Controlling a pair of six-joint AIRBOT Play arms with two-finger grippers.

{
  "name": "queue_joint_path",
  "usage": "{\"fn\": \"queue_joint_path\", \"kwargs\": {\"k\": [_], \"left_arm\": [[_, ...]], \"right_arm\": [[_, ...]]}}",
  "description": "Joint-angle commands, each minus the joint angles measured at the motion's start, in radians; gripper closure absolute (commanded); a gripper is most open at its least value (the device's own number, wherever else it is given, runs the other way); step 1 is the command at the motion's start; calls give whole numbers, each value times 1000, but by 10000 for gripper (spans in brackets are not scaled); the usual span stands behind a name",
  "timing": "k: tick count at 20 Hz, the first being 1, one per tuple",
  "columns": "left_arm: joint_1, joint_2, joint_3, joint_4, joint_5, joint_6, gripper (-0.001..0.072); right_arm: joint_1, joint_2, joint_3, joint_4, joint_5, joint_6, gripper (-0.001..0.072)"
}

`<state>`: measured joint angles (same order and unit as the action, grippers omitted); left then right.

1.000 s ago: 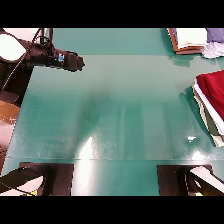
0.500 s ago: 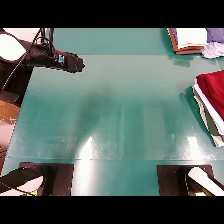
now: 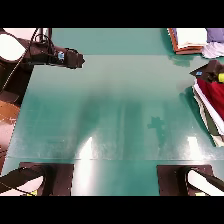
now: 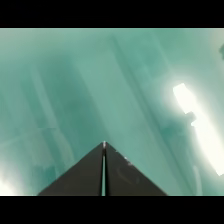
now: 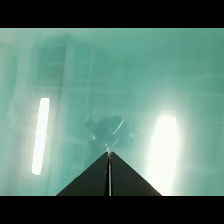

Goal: Fold the shirts.

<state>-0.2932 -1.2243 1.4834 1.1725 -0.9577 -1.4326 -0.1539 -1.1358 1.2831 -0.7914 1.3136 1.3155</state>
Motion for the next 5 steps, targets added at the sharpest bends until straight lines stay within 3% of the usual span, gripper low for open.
{"fn": "queue_joint_path", "kwargs": {"k": [1, 5], "left_arm": [[1, 0, 0, 0, 50, 0, 680], [1, 0, 0, 0, 52, 0, 680]], "right_arm": [[46, -23, 1, 5, 6, 0, 691], [44, -23, 1, 5, 6, 0, 691]]}}
